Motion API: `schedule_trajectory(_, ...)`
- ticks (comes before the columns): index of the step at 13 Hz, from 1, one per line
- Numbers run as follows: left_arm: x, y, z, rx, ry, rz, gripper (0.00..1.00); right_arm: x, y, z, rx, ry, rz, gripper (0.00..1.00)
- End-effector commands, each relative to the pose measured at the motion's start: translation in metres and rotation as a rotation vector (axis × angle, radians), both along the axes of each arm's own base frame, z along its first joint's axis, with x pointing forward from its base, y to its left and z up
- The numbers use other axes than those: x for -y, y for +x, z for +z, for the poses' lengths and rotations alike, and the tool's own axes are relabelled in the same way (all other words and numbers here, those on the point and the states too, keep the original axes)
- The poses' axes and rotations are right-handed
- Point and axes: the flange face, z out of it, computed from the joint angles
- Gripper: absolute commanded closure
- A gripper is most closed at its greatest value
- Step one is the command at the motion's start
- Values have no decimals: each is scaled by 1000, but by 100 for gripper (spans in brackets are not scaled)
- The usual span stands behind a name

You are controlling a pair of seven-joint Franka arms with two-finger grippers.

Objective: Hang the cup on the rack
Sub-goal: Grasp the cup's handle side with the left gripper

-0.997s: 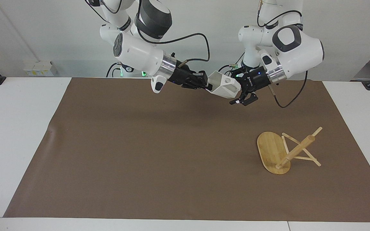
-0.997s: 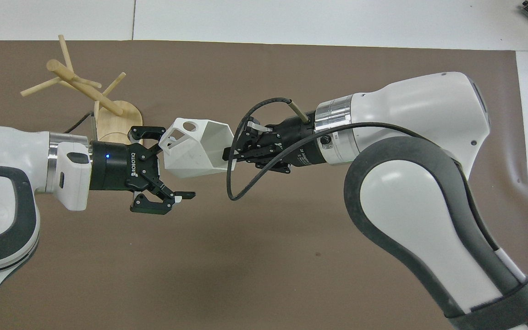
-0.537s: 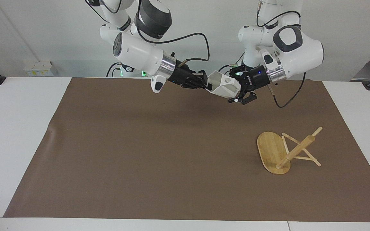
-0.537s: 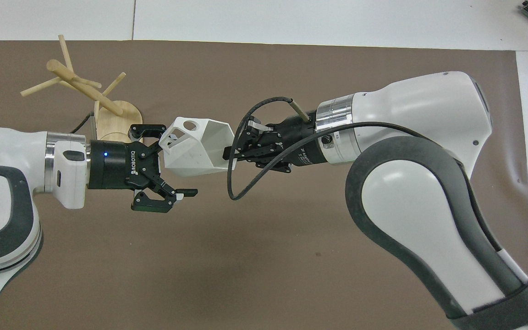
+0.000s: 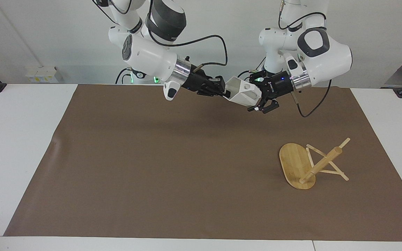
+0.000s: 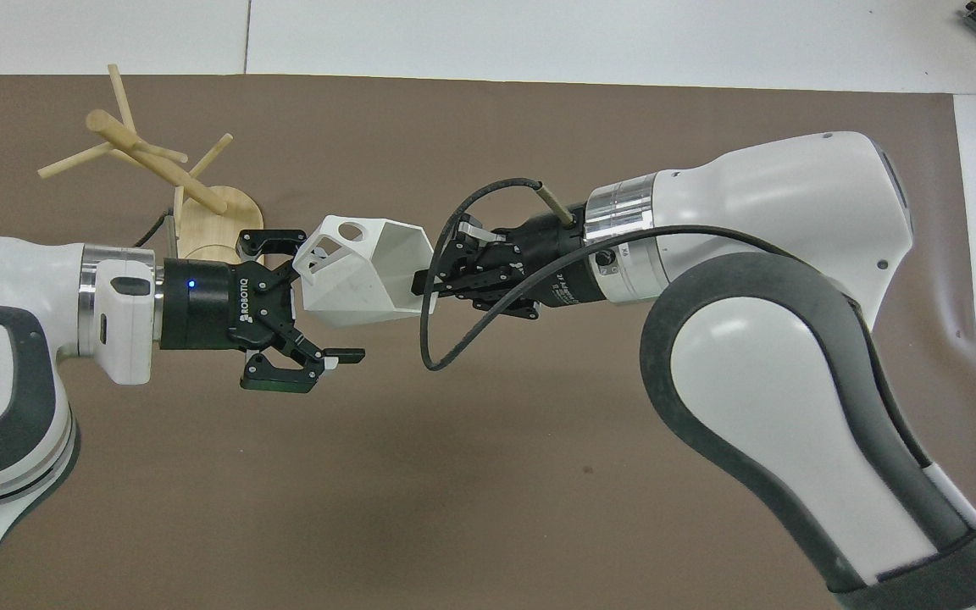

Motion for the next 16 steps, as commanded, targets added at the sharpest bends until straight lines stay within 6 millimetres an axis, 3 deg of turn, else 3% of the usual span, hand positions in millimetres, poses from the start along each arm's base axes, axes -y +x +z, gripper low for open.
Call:
schedule_trajectory(1,-12,-3,11,29,-30,-7,0,1,-2,-1,-15,11,-10,100)
schedule_trajectory(6,-13,-2,11,39,-27,-7,0,1,-2,-1,-15,11,-10,100)
schedule_trajectory(16,3,-5,8,48,-11,7,0,1,-2,-1,-16,11,-10,100)
